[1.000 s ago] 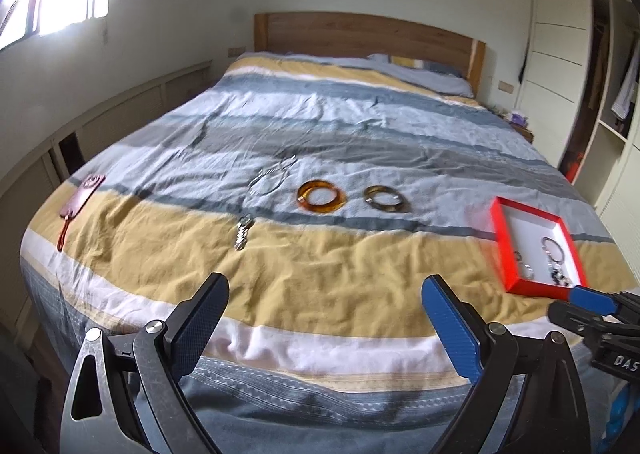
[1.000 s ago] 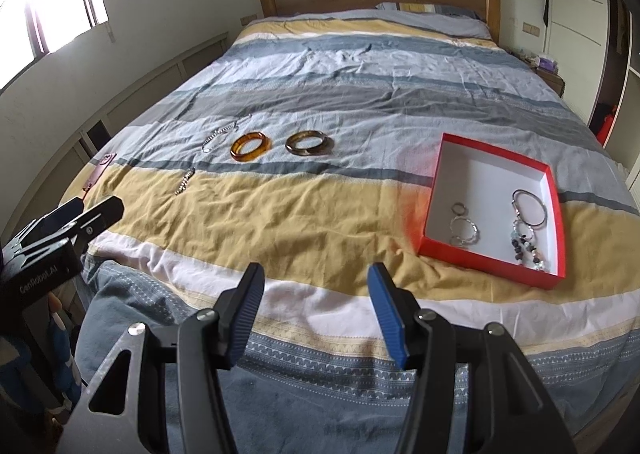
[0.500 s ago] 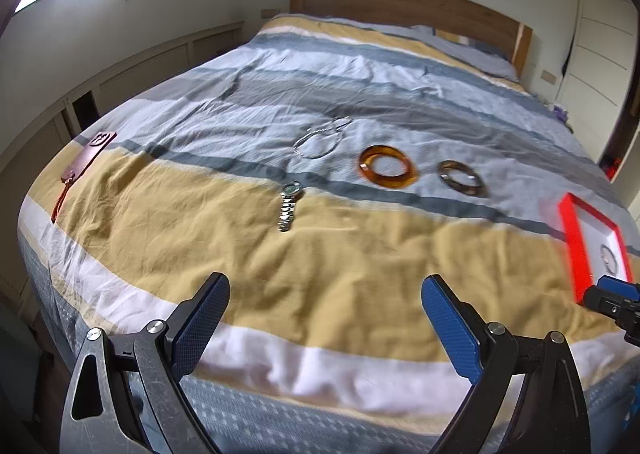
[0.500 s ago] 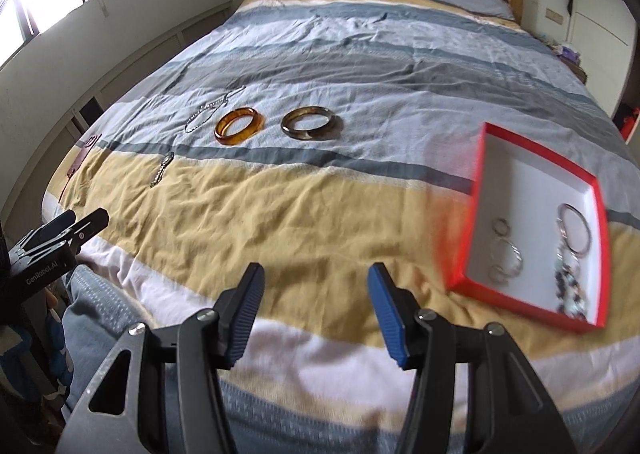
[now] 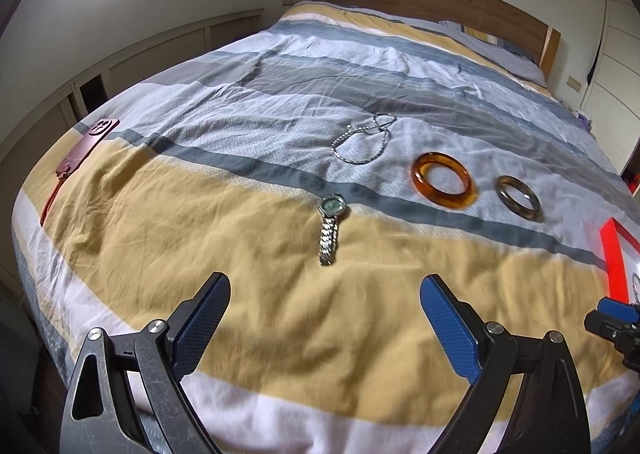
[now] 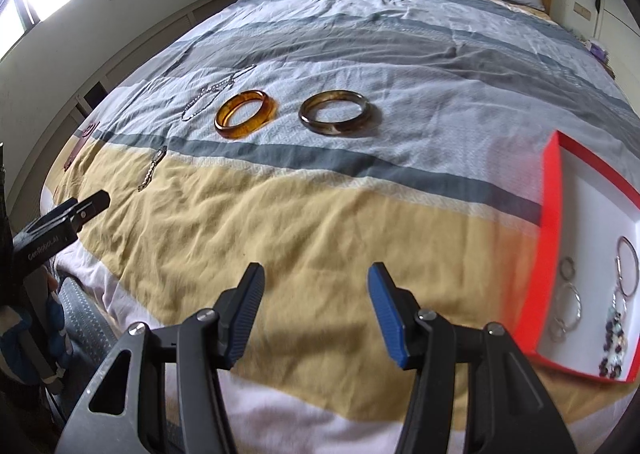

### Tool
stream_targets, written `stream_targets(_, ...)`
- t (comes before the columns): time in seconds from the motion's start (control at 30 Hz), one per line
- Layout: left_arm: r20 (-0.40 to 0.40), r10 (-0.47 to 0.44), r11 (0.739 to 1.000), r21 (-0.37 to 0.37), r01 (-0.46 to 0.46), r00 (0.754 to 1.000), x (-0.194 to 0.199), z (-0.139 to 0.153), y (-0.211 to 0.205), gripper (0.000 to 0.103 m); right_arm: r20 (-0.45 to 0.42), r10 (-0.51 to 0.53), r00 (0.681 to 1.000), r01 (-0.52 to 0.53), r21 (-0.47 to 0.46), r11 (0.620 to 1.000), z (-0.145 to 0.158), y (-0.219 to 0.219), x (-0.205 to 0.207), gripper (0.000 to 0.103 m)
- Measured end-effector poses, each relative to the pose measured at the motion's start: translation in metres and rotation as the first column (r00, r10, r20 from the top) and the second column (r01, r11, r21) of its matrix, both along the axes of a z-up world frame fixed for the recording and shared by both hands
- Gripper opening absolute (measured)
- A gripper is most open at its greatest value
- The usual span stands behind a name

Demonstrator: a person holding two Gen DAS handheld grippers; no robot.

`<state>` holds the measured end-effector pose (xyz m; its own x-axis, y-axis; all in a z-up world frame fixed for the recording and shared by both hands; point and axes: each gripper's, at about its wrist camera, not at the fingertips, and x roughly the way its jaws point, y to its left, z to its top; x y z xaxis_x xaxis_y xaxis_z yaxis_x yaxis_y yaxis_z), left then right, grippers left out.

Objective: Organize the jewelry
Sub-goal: 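Grasp the silver watch with the left tool while the right tool grasps the brown bangle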

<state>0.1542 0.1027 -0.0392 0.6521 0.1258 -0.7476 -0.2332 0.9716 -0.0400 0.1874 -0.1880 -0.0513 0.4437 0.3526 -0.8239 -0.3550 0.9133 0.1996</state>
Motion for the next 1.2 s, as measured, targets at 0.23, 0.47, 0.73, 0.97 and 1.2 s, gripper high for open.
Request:
stream_targets(0.23,-0.008,0.000,1.000,-0.011,0.000,1.000,0.023,-0.009,0.010,0.091,-0.012,0.010,1.000,-0.010,-0.003,1.000,-0.010,0.008,0.017,0.052)
stream_targets(0.47,-0.027,-0.010,0.999,-0.037,0.009,1.000,0.044,-0.022,0.014,0.084,-0.010,0.016,1.000,-0.016,0.000,1.000,-0.013,0.013,0.035,0.052)
stream_targets(0.73,-0.044,0.011,0.995,-0.100,-0.016,0.999,0.070,-0.038,0.027,0.078,0.050,0.049,0.998,-0.049,-0.016,0.999,-0.005,0.031,0.077,0.052)
stream_targets(0.97,-0.070,0.003,0.995,-0.102,-0.010,0.998,0.086,-0.055,0.028,0.073,0.072,0.070,0.995,-0.067,-0.045,0.997,-0.012,0.046,0.116,0.052)
stream_targets(1.2,-0.067,-0.041,0.994,-0.100,0.034,0.997,0.089,-0.060,0.021,0.055,0.054,0.105,0.993,-0.101,-0.079,0.992,-0.029,0.061,0.146,0.052)
